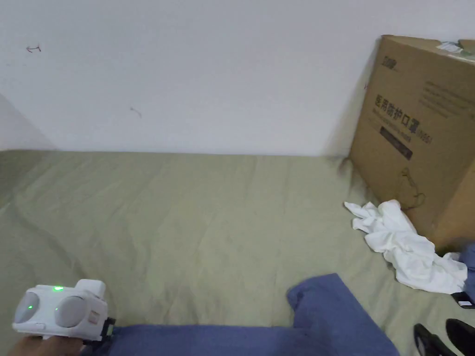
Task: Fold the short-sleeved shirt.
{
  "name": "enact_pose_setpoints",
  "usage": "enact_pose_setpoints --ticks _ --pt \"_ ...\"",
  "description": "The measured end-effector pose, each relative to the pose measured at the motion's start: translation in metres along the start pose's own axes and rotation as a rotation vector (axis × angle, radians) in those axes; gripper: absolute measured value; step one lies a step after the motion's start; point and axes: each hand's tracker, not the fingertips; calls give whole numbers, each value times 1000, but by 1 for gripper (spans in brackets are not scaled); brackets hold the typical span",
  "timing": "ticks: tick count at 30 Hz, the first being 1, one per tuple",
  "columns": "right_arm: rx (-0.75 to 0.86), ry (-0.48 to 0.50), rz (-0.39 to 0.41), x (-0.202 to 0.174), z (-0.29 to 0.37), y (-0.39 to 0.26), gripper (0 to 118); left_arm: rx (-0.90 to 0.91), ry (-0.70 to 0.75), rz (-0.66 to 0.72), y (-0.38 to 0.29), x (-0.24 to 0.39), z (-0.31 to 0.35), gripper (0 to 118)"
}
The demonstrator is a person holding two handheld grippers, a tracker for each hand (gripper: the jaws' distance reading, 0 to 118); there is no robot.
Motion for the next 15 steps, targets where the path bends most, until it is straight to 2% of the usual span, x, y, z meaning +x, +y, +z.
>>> enact_pose_setpoints --ticks 5,8,12,14,15 --pt "-261 82 -111 32 -131 -34 40 72 -17 15 -2 -5 12 0" --pt "-444 111 -123 37 -200 -57 40 92 -39 31 -4 -7 21 0" --pt "-557 112 -122 27 -247 -78 39 111 -62 -2 -8 -6 33 0" --pt "-558 95 -102 22 -248 -80 35 109 -59 -20 -6 -9 34 0" --pt "-559 94 -116 24 -245 -76 23 107 -55 -19 -6 -11 33 0"
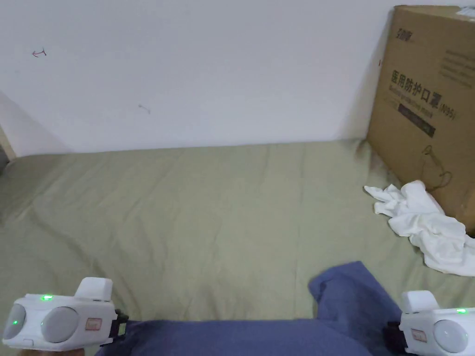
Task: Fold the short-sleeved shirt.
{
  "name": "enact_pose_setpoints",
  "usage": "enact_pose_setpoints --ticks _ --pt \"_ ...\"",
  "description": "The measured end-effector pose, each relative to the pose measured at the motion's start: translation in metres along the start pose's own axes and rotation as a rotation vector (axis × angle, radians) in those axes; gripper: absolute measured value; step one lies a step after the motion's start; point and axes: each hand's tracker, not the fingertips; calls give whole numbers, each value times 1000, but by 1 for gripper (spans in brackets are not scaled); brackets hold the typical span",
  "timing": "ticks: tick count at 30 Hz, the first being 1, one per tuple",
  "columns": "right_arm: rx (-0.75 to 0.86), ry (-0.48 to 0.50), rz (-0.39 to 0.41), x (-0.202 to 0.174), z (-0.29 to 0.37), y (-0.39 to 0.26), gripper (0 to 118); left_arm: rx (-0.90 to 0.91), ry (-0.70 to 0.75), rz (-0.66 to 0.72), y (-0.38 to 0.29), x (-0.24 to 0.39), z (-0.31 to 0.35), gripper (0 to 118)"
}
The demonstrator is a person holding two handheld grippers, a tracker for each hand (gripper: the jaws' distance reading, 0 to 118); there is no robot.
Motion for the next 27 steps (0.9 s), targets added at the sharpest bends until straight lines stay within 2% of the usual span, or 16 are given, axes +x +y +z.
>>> enact_pose_setpoints --ticks 1,3,4,6,8,10,13,18,19,24,26,27 --pt "-9 23 -30 4 4 1 4 1 8 4 0 -3 0 0" --pt "-9 101 -92 4 24 -2 3 16 33 24 -1 -8 2 0" --pt "1 125 -118 7 31 -5 3 77 101 30 -3 -8 6 0" --pt "4 157 -141 13 45 -9 2 41 82 5 -4 -6 10 0" --pt "60 211 -226 29 51 -15 2 46 68 15 -8 -6 20 0" --pt "103 269 -267 37 70 -18 2 58 62 3 -10 -6 32 0" --pt "123 288 -272 46 101 -24 2 100 39 -10 -12 -7 57 0" --pt "179 377 -260 63 165 -42 2 153 -54 -51 -27 -18 117 0" --pt "194 369 -245 50 192 -52 2 170 -71 -69 -34 -20 131 0" --pt "157 308 -110 46 243 -100 2 116 -77 -64 -88 -35 177 0" --pt "104 290 -86 46 248 -127 2 72 4 -136 -119 -32 182 0" --pt "81 287 -83 48 247 -138 2 48 -6 -161 -131 -32 182 0"
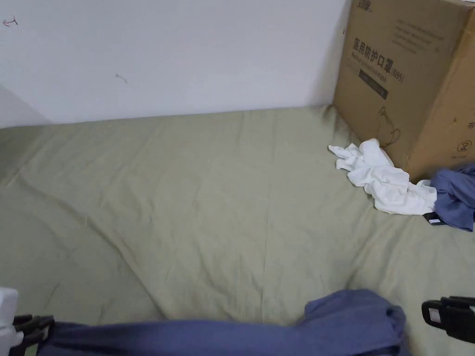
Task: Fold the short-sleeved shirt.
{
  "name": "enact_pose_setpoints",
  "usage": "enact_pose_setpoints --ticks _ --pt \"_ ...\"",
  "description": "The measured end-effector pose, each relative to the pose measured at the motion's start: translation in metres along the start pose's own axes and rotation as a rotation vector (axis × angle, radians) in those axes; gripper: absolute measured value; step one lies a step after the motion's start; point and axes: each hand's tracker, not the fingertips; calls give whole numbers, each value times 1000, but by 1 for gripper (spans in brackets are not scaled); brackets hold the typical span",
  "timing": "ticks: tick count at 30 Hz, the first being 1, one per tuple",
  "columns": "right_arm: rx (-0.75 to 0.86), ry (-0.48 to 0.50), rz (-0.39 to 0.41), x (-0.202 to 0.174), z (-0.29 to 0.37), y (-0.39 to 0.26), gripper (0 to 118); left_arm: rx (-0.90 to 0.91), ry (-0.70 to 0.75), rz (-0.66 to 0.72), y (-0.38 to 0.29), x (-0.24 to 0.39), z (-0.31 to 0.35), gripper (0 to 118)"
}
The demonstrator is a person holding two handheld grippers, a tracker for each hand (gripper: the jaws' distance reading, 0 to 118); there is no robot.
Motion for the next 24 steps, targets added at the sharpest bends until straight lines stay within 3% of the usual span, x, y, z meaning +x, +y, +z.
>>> enact_pose_setpoints --ticks 4,10,12,15,16,20,24 --pt "-100 -22 -42 11 -13 -47 2 -93 -17 50 -50 6 -16 0" --pt "-184 -59 -19 9 -42 -82 2 -178 -3 87 -90 20 -45 0" --pt "-136 -32 21 4 -43 -77 6 -174 1 80 -88 22 -44 0" --pt "-5 -95 107 -19 -38 -63 48 -138 -30 112 -77 22 -38 0" --pt "20 -97 111 -11 -41 -60 53 -126 -34 117 -73 22 -37 0" --pt "40 -52 138 -28 -41 -53 53 -99 -34 121 -63 24 -34 0" --pt "54 -95 318 -54 -49 -55 53 -96 -51 133 -63 27 -37 0"
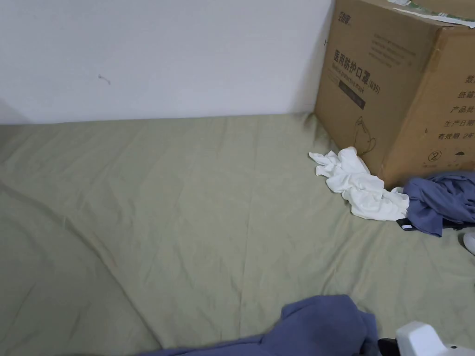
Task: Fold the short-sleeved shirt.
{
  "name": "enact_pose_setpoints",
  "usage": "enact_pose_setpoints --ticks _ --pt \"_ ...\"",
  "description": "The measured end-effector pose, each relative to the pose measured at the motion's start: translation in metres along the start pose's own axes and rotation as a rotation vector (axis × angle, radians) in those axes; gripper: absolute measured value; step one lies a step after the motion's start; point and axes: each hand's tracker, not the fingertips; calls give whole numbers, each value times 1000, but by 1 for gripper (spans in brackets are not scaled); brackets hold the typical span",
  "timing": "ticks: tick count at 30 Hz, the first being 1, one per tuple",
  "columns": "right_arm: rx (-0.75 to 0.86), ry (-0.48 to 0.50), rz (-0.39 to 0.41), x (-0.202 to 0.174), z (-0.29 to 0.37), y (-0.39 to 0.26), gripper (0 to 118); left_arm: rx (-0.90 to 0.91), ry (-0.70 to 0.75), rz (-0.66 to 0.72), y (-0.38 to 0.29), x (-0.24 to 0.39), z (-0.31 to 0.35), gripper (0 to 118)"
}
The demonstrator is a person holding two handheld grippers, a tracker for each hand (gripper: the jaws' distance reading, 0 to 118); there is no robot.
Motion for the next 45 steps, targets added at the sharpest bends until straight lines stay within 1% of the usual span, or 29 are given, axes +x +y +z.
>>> enact_pose_setpoints --ticks 3,4,5,6,7,9,10,11,13,16,19,21,22,23,25,26,28,30,32,33,34,35,36,37,38,40,42,43,45 --pt "-48 7 48 -12 -32 1 53 -14 -10 -1 -1 4 -6 0" --pt "-61 -6 72 -18 -45 1 50 -19 -5 -3 -1 6 -7 0" --pt "-79 -35 83 -20 -56 -1 38 -21 -6 -6 -1 7 -7 0" --pt "-80 -40 80 -20 -66 -4 13 -21 -6 -5 -1 7 -6 0" --pt "-71 -37 68 -18 -71 -8 6 -20 -11 -4 -2 7 -5 0" --pt "-7 -29 -33 -15 -68 -15 6 -15 -15 2 0 5 -2 0" --pt "-10 5 -86 -11 -62 -16 5 -12 -12 3 1 5 1 0" --pt "9 30 -121 -9 -52 -17 5 -10 -13 0 2 4 5 0" --pt "25 59 -143 -2 -33 -19 5 -4 -12 -1 2 1 10 0" --pt "41 120 -223 9 -1 -22 5 6 -9 5 1 -4 21 0" --pt "21 185 -277 20 23 -28 5 16 -16 12 -5 -10 33 0" --pt "-12 183 -255 22 29 -34 5 3 -15 13 -10 -13 34 0" --pt "-66 183 -216 23 27 -39 5 -14 -16 21 -14 -14 31 0" --pt "-94 161 -180 22 22 -44 5 -40 -25 21 -19 -14 27 0" --pt "-190 120 -150 20 5 -53 6 -111 -30 12 -28 -11 11 0" --pt "-183 102 -141 18 -4 -57 6 -133 -25 2 -33 -8 2 0" --pt "-253 107 -157 15 -27 -63 7 -175 -5 -17 -43 -3 -21 0" --pt "-255 88 -145 7 -38 -63 9 -167 14 -24 -48 4 -29 7" --pt "-249 51 -71 -1 -37 -56 12 -145 39 -30 -47 11 -25 14" --pt "-256 42 -38 -4 -36 -54 12 -137 45 -28 -44 11 -22 23" --pt "-261 39 -12 -6 -36 -53 13 -110 53 -14 -40 9 -16 45" --pt "-260 40 -5 -6 -36 -53 13 -76 59 14 -34 7 -6 66" --pt "-260 40 1 -6 -36 -54 13 -49 64 41 -27 6 6 78" --pt "-261 38 -2 -7 -37 -53 13 19 73 71 -17 6 24 83" --pt "-263 34 -5 -8 -37 -52 13 104 86 87 -9 8 44 83" --pt "-267 21 -16 -9 -39 -53 13 339 102 120 14 16 98 86" --pt "-270 8 -16 -12 -41 -54 13 550 74 178 32 25 149 96" --pt "-271 -2 -11 -15 -41 -53 13 627 50 210 41 31 175 102" --pt "-271 -21 -5 -19 -43 -54 13 750 40 248 52 44 210 102"
